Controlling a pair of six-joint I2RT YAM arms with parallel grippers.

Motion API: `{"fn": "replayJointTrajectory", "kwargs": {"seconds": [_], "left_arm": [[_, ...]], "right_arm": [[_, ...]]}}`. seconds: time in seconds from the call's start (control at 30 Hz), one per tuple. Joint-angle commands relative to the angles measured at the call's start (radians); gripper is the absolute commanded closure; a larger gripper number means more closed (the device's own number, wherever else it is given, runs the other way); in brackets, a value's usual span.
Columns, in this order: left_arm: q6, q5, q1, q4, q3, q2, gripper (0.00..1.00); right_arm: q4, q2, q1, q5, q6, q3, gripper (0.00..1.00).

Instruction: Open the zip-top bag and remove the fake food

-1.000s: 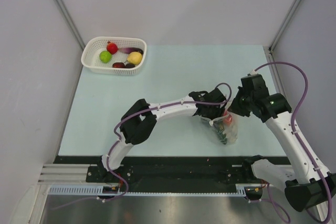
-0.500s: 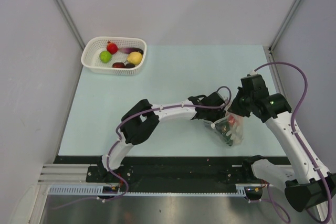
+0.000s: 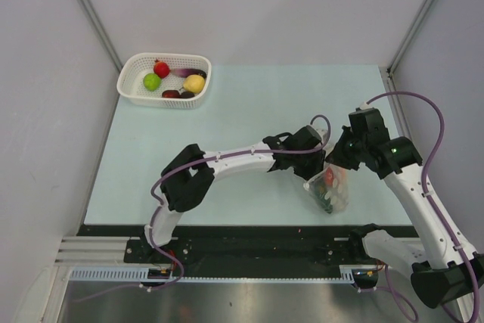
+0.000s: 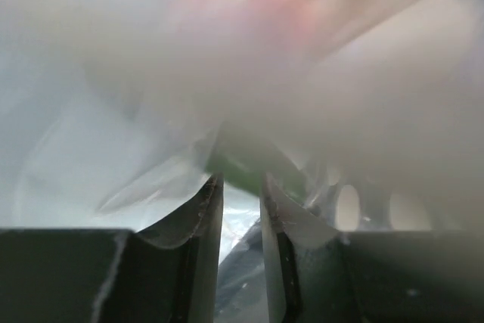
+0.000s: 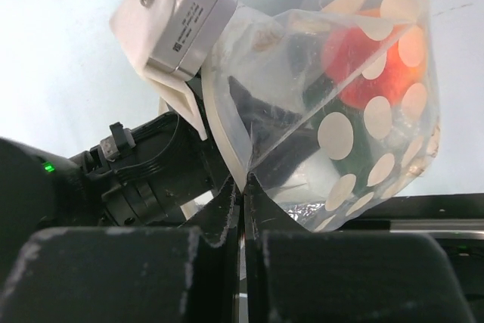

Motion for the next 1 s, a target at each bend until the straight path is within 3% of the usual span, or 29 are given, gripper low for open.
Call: {"fn": "replayJointTrajectory", "kwargs": {"seconds": [0.0, 0.17, 0.43, 0.63, 0.87, 0.97], "left_arm": [[-0.004, 0.027, -0.010, -0.084, 0.121, 0.025, 0.67], [-0.054, 0.059, -0.023, -0.083, 0.112, 0.071, 0.56], [-0.021, -0.019, -0.026, -0.250, 0.195, 0.096, 0.56], [0.003, -0.076, -0.026, -0.316, 0.190, 0.074, 0.48], [0.002, -0.082, -0.032, -0.287, 0.118, 0.034, 0.49], [-0.008, -0.053, -0.034, -0.281, 0.114, 0.054, 0.43]], "right_arm": [[0.043, -0.010, 0.000, -0.044, 0.046, 0.005, 1.00], [0.048, -0.010, -0.001, -0.032, 0.046, -0.001, 1.00], [0.028, -0.018, -0.016, -0.024, 0.026, -0.012, 1.00], [0.031, -0.016, -0.024, -0.024, 0.018, -0.018, 1.00], [0.031, -0.027, -0.029, -0.014, 0.012, -0.028, 1.00], [0.029, -0.031, -0.030, -0.014, 0.011, -0.029, 1.00]]}}
